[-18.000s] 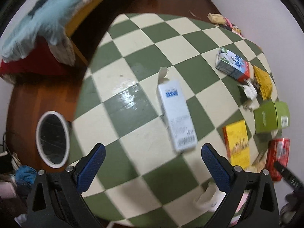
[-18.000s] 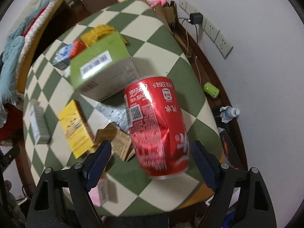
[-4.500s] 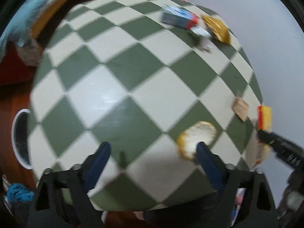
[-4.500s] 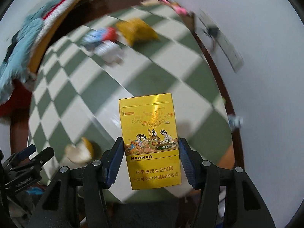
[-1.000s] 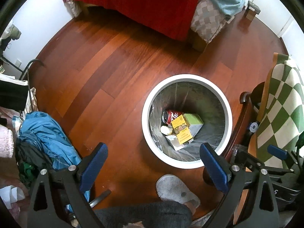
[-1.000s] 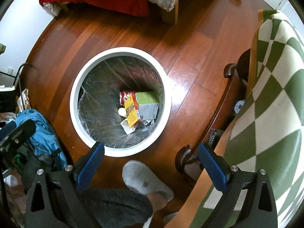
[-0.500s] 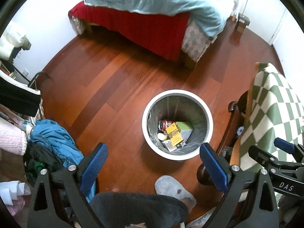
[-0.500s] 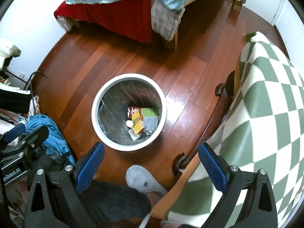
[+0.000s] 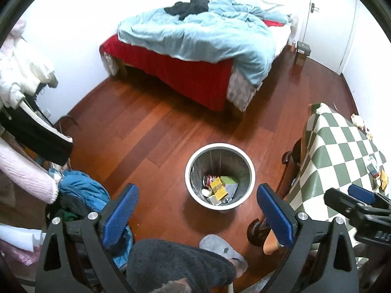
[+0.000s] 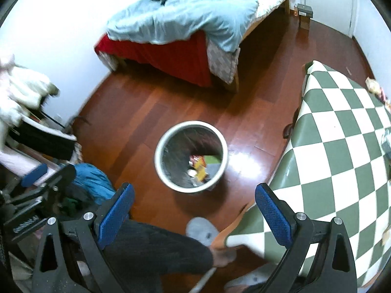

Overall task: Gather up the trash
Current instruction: 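Move both tools back from the bin toward the table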

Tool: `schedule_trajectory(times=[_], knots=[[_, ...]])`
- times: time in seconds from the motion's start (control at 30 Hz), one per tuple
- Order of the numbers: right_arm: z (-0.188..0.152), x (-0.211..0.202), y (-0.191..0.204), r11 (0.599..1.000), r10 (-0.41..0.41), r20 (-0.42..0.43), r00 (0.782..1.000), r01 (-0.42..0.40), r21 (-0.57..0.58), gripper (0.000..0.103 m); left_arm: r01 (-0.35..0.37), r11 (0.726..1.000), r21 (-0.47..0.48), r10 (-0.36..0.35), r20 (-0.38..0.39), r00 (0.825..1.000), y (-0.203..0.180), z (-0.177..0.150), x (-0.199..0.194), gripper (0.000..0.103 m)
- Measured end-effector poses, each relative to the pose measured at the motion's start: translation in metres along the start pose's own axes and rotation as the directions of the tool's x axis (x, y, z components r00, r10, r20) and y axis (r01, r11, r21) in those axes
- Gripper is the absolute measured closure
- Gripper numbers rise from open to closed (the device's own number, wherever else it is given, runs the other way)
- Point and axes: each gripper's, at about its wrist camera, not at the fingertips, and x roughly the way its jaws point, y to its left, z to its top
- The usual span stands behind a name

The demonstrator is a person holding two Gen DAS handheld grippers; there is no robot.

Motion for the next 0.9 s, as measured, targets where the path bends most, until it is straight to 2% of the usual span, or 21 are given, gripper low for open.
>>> schedule_trajectory(times=[0.13, 0.23, 0.4, 0.53, 0.6, 0.77, 0.83, 0.9], knots=[[-0.008, -0.036, -0.024, 0.998, 0.033, 0.049, 0.998, -0.036, 0.06, 0.0, 0.012, 1.0, 0.018, -0.012, 0.031, 0.999, -0.024, -0.002, -0.013, 0.004], [-0.017, -0.061, -0.058, 0.991, 0.025, 0.075, 0.997, -0.034, 0.131, 0.0, 0.032, 0.998, 0.055, -0.034, 0.031, 0.999, -0.057, -0.005, -0.01, 0.004], [-0.041, -0.097, -0.141, 0.965, -0.092, 0.084, 0.992, 0.068, 0.252, 0.0, 0.094, 0.983, 0.161, -0.087, -0.046, 0.995, -0.151, -0.02, 0.022, 0.004], [-0.06, -0.117, -0.242, 0.908, -0.207, 0.046, 0.977, 0.174, 0.382, 0.0, 0.142, 0.958, 0.249, -0.115, -0.12, 0.986, -0.247, -0.034, 0.059, 0.004], [-0.063, -0.127, -0.309, 0.862, -0.277, 0.018, 0.961, 0.241, 0.446, 0.0, 0.152, 0.947, 0.283, -0.112, -0.154, 0.982, -0.291, -0.039, 0.077, 0.004], [-0.049, -0.127, -0.455, 0.769, -0.402, -0.084, 0.912, 0.386, 0.51, 0.0, 0.218, 0.924, 0.314, -0.13, -0.279, 0.951, -0.39, -0.049, 0.124, 0.004], [-0.041, -0.12, -0.501, 0.751, -0.415, -0.116, 0.902, 0.412, 0.516, 0.0, 0.238, 0.915, 0.326, -0.129, -0.322, 0.938, -0.42, -0.053, 0.138, 0.004], [-0.032, -0.112, -0.546, 0.742, -0.402, -0.14, 0.905, 0.411, 0.529, 0.0, 0.242, 0.906, 0.347, -0.118, -0.341, 0.933, -0.443, -0.054, 0.149, 0.004]])
